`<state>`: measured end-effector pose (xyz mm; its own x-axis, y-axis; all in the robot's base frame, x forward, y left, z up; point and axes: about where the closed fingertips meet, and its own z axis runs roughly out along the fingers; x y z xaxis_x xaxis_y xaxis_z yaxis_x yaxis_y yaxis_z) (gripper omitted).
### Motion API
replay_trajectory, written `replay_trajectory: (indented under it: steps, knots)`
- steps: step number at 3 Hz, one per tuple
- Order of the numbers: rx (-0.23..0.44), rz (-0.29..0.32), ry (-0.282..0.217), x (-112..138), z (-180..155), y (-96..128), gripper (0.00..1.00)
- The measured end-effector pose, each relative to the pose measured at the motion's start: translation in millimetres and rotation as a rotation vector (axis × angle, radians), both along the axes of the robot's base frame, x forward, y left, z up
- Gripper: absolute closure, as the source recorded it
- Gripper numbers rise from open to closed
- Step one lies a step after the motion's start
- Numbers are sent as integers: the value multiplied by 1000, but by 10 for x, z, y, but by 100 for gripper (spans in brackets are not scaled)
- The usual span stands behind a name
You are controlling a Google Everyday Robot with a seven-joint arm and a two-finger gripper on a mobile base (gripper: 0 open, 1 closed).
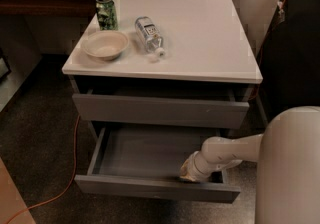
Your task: Open middle drawer
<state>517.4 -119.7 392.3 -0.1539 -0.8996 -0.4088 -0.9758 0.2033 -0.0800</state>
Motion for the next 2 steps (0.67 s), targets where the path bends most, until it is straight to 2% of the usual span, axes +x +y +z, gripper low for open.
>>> replay_trajectory:
  steps: [1, 2]
  knots:
    - [18, -38, 32, -299, -69, -10, 100]
    - [18, -38, 33, -307, -72, -10, 100]
